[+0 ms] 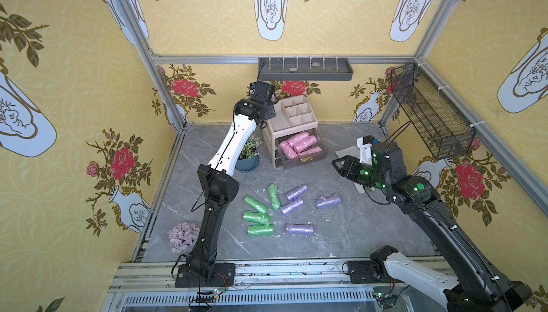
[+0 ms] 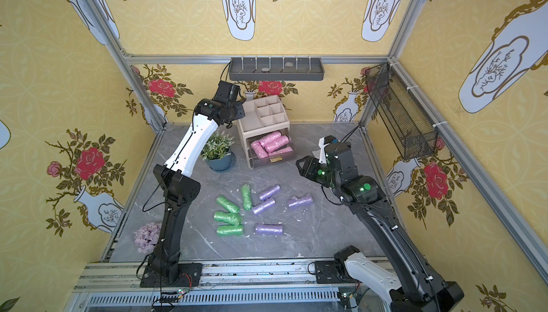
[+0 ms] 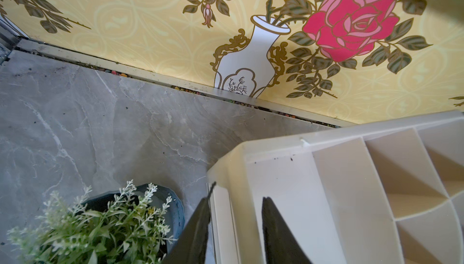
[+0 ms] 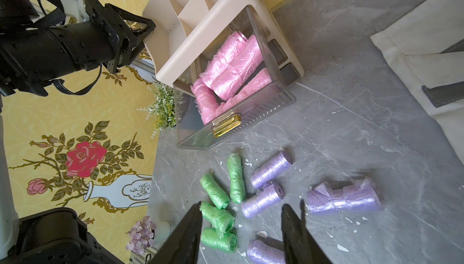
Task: Sort the rolls of trash bags by color and place them into the drawer
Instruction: Close the drawer in the storage box.
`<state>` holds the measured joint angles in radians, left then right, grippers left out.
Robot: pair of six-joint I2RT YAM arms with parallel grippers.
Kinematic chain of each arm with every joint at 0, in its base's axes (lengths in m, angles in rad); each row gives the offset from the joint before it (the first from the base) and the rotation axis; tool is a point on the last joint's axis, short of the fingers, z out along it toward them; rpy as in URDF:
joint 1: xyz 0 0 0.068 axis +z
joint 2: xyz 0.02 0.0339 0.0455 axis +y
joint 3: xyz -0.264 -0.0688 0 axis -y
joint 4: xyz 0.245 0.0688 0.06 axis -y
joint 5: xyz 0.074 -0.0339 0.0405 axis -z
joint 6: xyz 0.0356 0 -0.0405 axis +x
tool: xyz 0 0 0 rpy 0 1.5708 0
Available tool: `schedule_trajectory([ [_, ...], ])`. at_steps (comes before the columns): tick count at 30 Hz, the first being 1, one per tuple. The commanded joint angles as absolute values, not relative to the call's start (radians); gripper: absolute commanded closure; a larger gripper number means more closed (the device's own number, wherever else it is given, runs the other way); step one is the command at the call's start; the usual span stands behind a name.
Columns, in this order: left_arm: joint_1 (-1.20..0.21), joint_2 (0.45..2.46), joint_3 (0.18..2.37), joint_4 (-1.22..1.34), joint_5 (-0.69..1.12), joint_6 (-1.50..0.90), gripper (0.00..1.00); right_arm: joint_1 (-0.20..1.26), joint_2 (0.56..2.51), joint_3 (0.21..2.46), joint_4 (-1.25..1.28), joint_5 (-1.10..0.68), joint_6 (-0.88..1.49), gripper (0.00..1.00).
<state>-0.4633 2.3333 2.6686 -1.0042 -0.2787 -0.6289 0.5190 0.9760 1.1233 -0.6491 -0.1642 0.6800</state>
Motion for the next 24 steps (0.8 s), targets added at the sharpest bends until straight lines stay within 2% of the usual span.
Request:
schedule_trajectory([
  [1, -0.462, 2.346, 2.664, -1.005, -0.254, -0.653, 0.71, 0.523, 0.979, 1.122, -0.592, -0.166, 0.686, 0.49],
  [5, -0.462, 2.339, 2.659, -0.993, -0.237, -0.665, 0.77, 0.523, 0.977, 1.115, -0.591, -0.166, 0.685, 0.49],
  [10, -0.462, 2.335, 2.657, -0.985, -0.214, -0.668, 0.93, 0.533, 0.968, 1.061, -0.523, -0.178, 0.707, 0.51],
  [16, -0.462, 2.339, 2.656, -0.988, -0.206, -0.674, 0.96, 0.617, 0.978, 0.921, -0.314, -0.18, 0.75, 0.53],
  [24, -0.462, 2.351, 2.675, -0.995, -0.198, -0.693, 1.0, 0.759, 1.09, 0.879, -0.162, -0.129, 0.777, 0.53],
])
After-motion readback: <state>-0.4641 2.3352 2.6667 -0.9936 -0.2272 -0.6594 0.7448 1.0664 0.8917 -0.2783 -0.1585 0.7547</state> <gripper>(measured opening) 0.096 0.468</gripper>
